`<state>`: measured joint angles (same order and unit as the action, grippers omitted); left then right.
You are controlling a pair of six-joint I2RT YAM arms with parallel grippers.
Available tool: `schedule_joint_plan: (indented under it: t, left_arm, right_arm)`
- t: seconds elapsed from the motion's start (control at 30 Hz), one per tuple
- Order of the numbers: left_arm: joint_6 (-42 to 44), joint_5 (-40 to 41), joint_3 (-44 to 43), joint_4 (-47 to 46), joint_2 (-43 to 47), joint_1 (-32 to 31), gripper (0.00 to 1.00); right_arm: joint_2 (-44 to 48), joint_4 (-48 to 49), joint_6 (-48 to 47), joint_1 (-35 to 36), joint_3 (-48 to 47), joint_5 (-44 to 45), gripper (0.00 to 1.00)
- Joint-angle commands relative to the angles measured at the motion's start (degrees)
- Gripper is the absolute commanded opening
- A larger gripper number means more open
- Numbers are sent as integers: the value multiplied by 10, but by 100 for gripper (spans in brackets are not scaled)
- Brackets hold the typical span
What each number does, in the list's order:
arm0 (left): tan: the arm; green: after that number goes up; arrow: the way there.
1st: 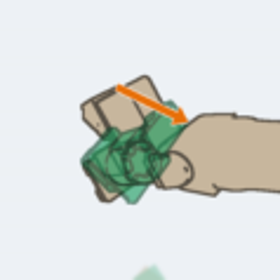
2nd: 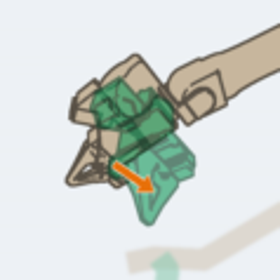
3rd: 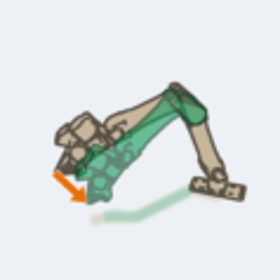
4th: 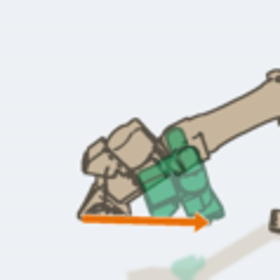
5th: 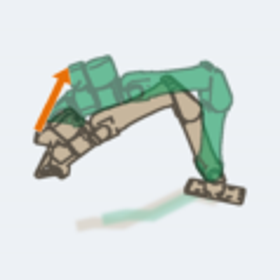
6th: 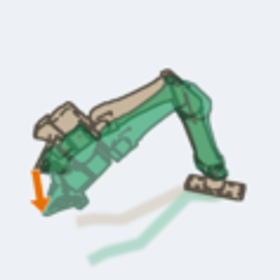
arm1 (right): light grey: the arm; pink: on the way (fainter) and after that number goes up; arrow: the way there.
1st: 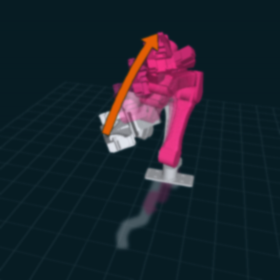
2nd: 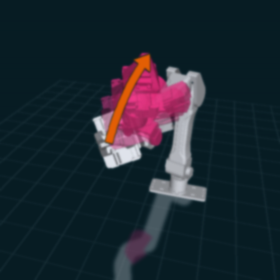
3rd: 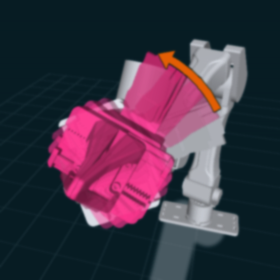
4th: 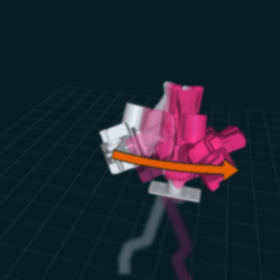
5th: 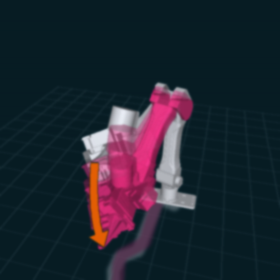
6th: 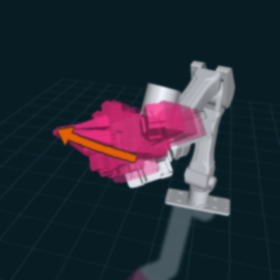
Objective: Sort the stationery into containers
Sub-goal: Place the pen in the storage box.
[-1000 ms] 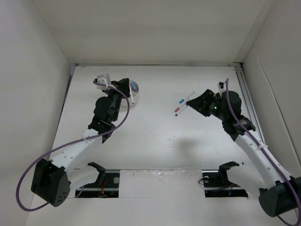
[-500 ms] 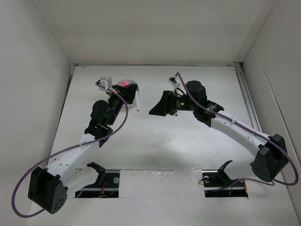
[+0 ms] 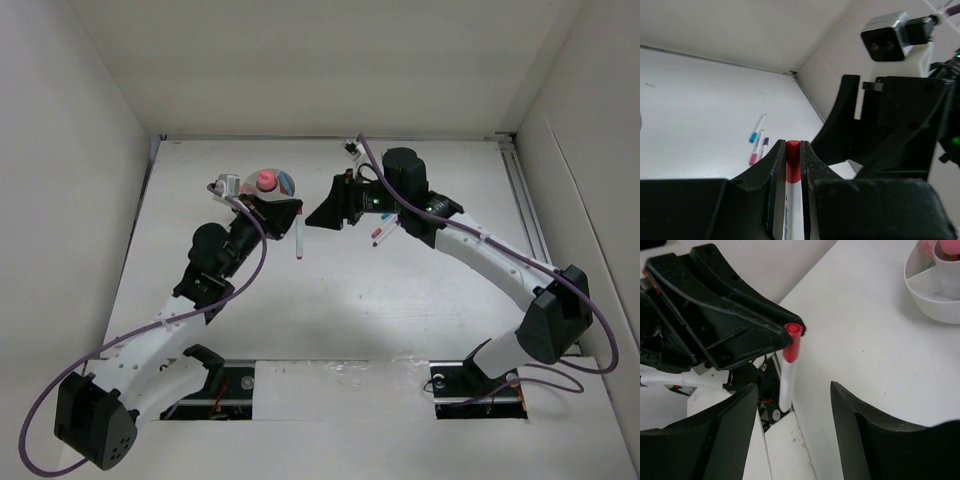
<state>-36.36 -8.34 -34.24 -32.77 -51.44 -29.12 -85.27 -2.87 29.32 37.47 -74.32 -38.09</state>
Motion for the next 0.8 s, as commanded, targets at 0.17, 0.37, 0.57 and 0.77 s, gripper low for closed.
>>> schedule_joint_plan:
  t: [0.17, 0.37, 0.57, 0.77]
  left_arm:
    - [-68, -27, 22, -19, 69, 2, 0]
    - [-78, -40, 34, -37, 64, 2, 0]
    - [-85, -52, 42, -59, 51, 2, 0]
    - [-85, -57, 42, -64, 44, 2, 0]
  right_arm:
    - [-1, 30, -35, 10, -21, -45, 62]
    - [-19, 63, -8, 21, -28, -74, 59]
    - [-41, 69, -3, 32, -39, -85, 53]
    - [-46, 89, 13, 37, -44, -71, 31]
